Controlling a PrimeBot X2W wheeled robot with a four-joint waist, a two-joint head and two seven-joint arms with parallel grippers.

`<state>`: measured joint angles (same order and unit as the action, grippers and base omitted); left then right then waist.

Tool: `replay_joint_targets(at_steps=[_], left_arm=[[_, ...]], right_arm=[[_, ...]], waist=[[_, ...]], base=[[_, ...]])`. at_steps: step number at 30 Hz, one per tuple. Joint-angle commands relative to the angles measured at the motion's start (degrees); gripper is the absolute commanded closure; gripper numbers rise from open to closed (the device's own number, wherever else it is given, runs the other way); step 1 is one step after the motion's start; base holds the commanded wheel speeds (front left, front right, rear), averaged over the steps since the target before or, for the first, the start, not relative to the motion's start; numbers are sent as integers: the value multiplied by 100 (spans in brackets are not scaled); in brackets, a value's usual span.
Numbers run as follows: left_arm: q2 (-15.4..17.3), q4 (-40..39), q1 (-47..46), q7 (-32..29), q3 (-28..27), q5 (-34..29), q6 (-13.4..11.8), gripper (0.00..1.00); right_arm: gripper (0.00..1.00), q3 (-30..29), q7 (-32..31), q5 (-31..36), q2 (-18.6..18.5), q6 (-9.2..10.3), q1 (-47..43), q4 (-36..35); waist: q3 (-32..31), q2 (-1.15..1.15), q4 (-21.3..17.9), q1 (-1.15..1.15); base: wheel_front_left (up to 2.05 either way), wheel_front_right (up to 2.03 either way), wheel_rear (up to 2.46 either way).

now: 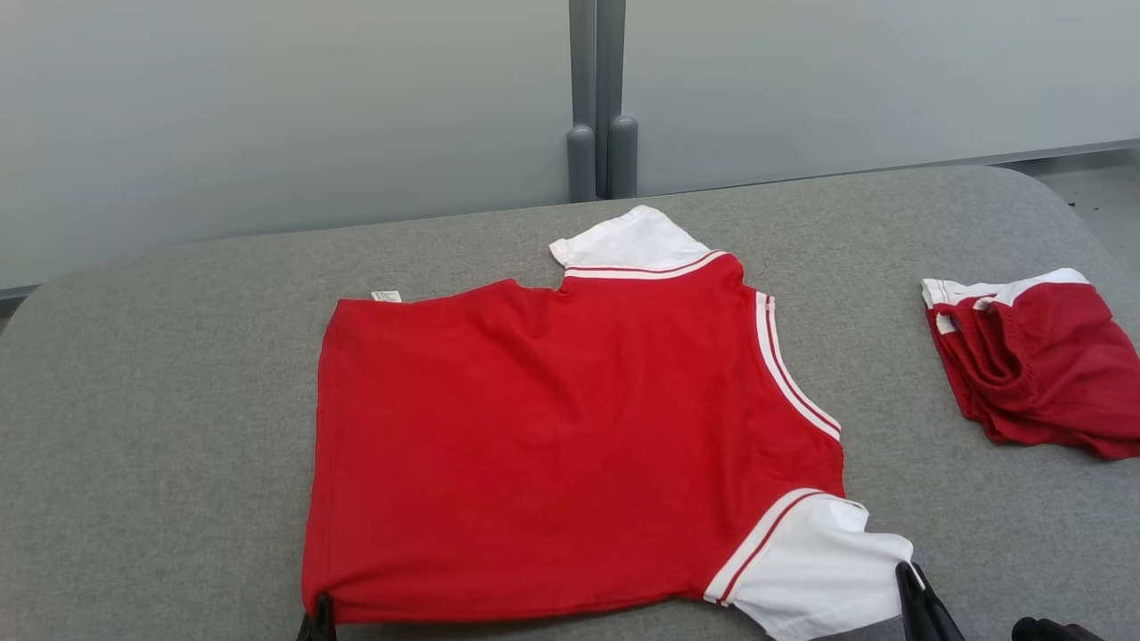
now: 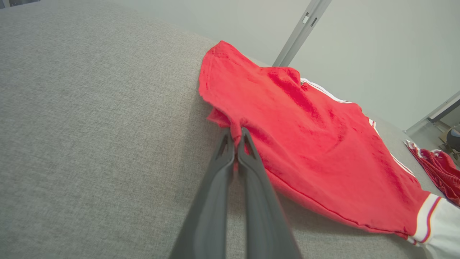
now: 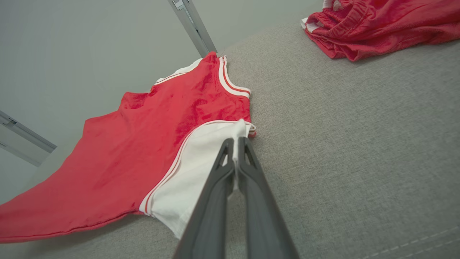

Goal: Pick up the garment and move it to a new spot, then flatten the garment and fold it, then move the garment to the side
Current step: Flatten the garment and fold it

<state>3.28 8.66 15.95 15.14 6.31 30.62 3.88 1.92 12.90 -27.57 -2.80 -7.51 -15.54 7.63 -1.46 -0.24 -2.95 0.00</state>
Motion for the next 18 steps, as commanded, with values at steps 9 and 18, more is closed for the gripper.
replay_joint_targets(at_steps=[9,18], left_arm=[[-5,-7,57,2,60,47,37,100],[-15,54,-296,-225,104,483,108,100]], right_arm=[[100,24,-56,-45,-20,4,14,-6],[100,40,-48,-495,-20,2,365,-35]], waist=[[-22,24,-5,0],[-33,24,-36,0]], base=[[0,0,0],[0,0,0]])
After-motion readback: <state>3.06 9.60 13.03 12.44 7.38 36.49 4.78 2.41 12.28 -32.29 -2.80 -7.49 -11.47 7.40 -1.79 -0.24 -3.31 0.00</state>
